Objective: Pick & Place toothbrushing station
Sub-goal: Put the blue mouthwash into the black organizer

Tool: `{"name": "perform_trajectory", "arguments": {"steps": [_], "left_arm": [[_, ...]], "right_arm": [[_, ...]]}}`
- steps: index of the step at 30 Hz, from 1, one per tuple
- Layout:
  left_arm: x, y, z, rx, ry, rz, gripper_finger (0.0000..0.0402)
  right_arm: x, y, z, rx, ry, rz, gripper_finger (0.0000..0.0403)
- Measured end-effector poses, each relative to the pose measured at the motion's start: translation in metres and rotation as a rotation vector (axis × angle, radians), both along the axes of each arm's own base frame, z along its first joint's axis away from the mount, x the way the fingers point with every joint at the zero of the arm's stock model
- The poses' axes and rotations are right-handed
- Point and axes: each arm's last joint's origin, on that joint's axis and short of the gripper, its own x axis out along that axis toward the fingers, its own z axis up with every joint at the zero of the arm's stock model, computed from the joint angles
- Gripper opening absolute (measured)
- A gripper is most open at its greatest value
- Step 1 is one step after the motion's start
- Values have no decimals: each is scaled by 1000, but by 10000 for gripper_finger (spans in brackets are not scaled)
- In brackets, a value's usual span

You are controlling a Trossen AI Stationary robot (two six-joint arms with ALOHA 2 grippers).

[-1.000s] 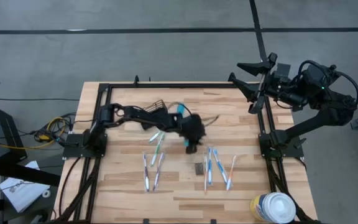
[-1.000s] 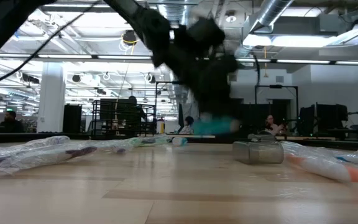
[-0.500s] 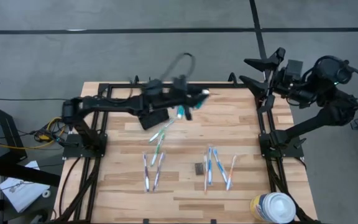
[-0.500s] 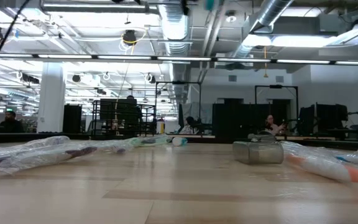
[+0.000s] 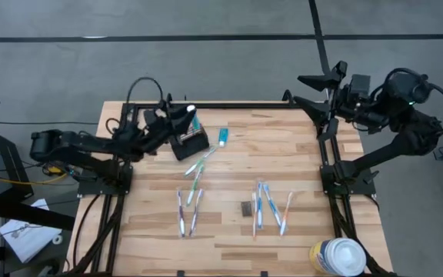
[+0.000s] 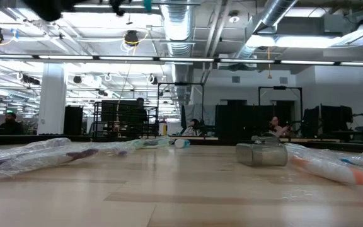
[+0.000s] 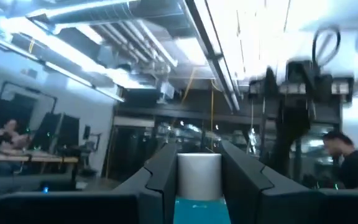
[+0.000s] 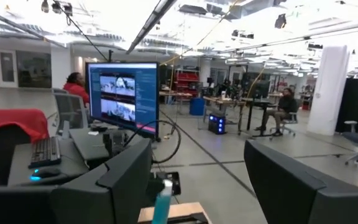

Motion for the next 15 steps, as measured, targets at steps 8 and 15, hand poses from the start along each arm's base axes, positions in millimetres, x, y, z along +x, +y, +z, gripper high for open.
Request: {"name": "perform_trajectory", "arguments": {"steps": [8, 15], "left_arm": [[-35, 0, -69, -113, 87, 75, 84], [-53, 8, -96, -143, 98, 120, 84]], "right_arm": [[21, 3, -8, -8, 54, -2, 248], [43, 7, -17, -17, 107, -2, 248]]}}
